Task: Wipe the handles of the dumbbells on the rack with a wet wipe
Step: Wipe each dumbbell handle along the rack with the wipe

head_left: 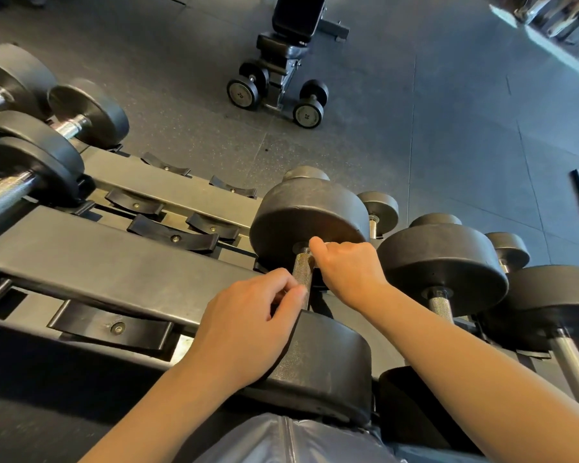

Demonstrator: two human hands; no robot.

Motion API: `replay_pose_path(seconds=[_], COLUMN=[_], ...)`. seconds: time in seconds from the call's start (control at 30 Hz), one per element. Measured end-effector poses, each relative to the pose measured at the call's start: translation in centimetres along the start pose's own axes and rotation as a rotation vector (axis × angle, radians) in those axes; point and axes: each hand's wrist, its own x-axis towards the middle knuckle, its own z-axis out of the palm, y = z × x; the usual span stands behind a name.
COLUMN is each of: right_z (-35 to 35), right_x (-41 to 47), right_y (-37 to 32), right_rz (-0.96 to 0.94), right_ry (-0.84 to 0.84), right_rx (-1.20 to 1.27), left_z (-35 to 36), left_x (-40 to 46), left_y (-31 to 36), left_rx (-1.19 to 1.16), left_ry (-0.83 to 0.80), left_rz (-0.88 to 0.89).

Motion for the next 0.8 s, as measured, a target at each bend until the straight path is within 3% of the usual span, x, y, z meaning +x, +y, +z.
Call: replay_pose_path(seconds=[0.1,0.23,0.5,0.8], right_z=[-1.1,-3.2,-4.2,-3.8], right_x=[0.8,1.9,2.3,5.3], right_y=[-0.5,-0.9,-1.2,-4.7], right_rz=[-0.065,-0.178,-0.365,-0.434], right_ry=[0.031,-0.049,-0.117,-0.123], right_rx=[-0.012,-0.115,-0.234,-0.270], left_z=[-0.2,-0.3,-0.2,-0.2], left_x=[-0.6,-0.7,-0.3,-0.4], left_y=[-1.0,-2.5,-2.6,-2.4], left_rx=[-0.044,-0.212,-0.291,-0.315], left_ry=[0.042,0.055,0.030,0.019], left_rz=[-0.029,-0.154,-0.144,-0.167])
